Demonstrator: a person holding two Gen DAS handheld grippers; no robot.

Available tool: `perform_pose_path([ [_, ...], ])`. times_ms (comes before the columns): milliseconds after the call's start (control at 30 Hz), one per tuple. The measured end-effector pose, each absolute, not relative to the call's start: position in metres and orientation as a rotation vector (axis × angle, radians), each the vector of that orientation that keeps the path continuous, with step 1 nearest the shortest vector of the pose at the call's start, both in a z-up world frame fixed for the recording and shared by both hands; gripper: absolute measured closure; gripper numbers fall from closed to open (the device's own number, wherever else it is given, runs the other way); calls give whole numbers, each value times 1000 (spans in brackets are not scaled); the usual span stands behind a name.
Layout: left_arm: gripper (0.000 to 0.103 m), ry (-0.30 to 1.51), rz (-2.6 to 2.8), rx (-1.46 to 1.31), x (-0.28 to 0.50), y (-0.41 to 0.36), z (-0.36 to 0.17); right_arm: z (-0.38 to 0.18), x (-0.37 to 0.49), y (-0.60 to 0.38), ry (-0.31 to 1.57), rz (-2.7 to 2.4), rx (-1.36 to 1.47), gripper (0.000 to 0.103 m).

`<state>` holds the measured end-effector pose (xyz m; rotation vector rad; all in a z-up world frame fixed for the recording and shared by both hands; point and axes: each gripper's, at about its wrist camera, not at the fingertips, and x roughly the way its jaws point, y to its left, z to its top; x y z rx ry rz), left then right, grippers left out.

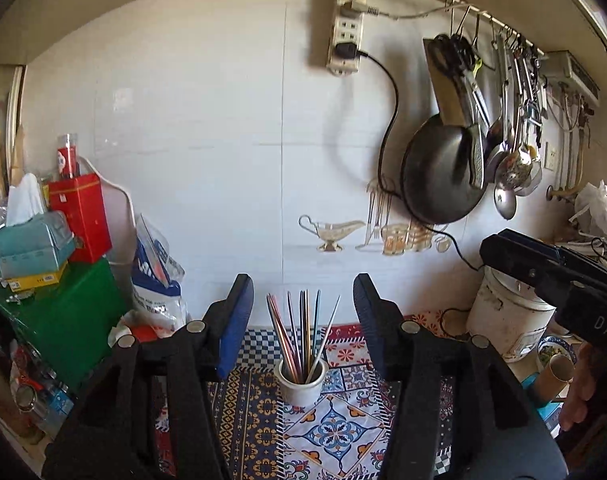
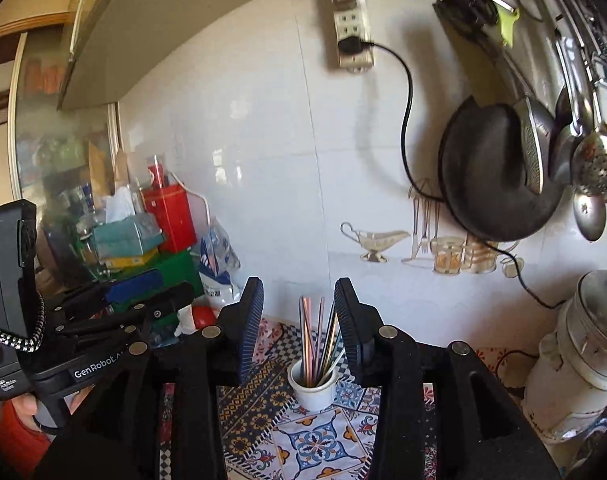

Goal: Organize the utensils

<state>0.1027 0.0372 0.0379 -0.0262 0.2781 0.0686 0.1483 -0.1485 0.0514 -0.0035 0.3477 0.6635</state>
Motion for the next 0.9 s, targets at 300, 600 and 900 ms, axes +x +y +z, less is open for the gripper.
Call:
perform_pose_path([
  [300, 18, 169, 92, -11, 54, 38, 49, 66, 96, -161, 198, 546, -5, 23],
  [600, 2, 156, 109, -19, 34, 39, 42, 63, 67, -161, 127, 469, -21, 0],
  [900, 2, 169, 116, -25, 33, 40, 37, 60, 67, -164, 165, 476, -2, 0],
])
